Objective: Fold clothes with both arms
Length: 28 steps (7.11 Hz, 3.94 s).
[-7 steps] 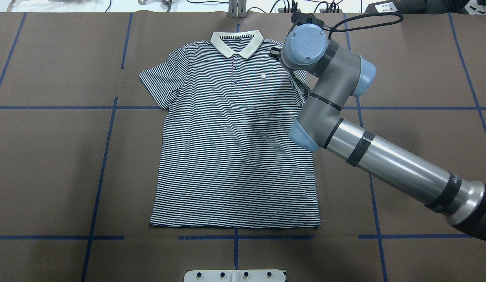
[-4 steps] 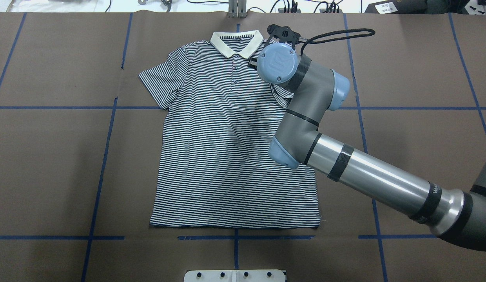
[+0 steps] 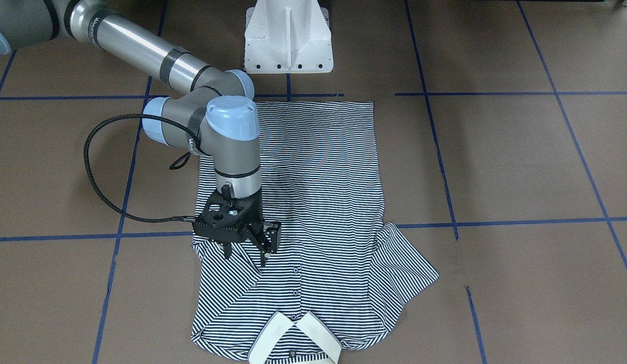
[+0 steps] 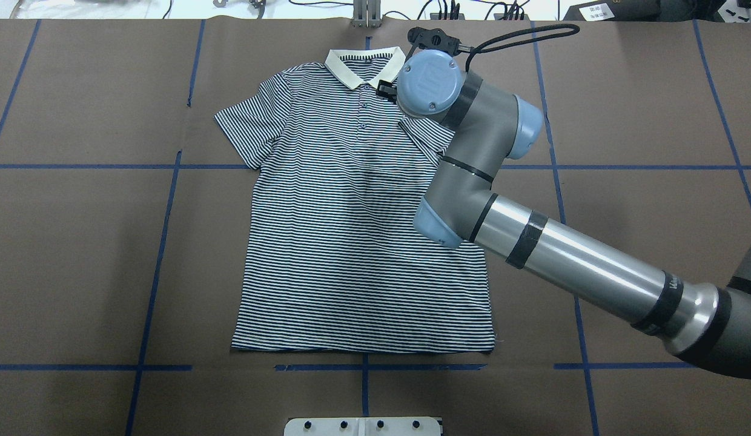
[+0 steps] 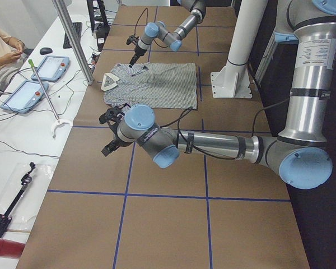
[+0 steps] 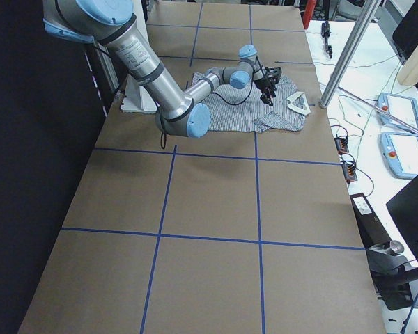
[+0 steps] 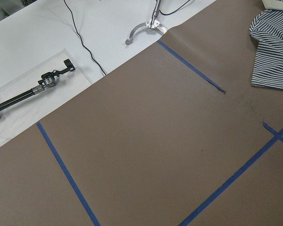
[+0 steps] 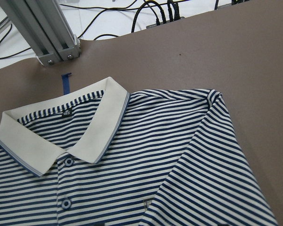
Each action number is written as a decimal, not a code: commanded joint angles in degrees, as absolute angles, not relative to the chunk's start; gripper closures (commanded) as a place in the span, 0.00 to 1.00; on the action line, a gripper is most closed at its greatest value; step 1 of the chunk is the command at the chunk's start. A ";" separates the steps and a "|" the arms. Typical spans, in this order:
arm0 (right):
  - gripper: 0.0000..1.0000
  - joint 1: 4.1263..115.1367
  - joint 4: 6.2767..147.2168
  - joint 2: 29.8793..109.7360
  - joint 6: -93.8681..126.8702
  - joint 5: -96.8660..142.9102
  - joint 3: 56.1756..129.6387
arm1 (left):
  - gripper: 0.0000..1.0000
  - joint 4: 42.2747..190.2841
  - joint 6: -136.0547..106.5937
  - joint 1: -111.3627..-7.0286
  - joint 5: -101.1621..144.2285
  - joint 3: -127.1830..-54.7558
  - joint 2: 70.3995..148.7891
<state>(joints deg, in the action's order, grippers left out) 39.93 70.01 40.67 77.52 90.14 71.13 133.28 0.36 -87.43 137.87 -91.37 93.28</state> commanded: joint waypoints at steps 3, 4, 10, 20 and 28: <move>0.00 56.73 69.87 60.58 51.14 115.86 89.25 | 0.00 136.65 -23.39 -76.32 131.42 -91.76 97.19; 0.00 61.65 69.44 65.34 43.84 121.76 91.38 | 0.06 136.76 -31.12 -72.03 126.70 -91.41 99.47; 0.00 77.78 68.91 79.54 19.51 136.23 93.51 | 0.21 136.67 -54.49 -51.08 102.07 -73.43 118.89; 0.00 77.78 68.91 80.51 19.34 135.88 93.69 | 0.39 137.11 -57.92 -46.76 97.47 -63.55 125.07; 0.00 77.78 68.91 80.86 19.34 135.79 93.60 | 0.54 137.11 -57.92 -46.23 97.47 -62.84 125.68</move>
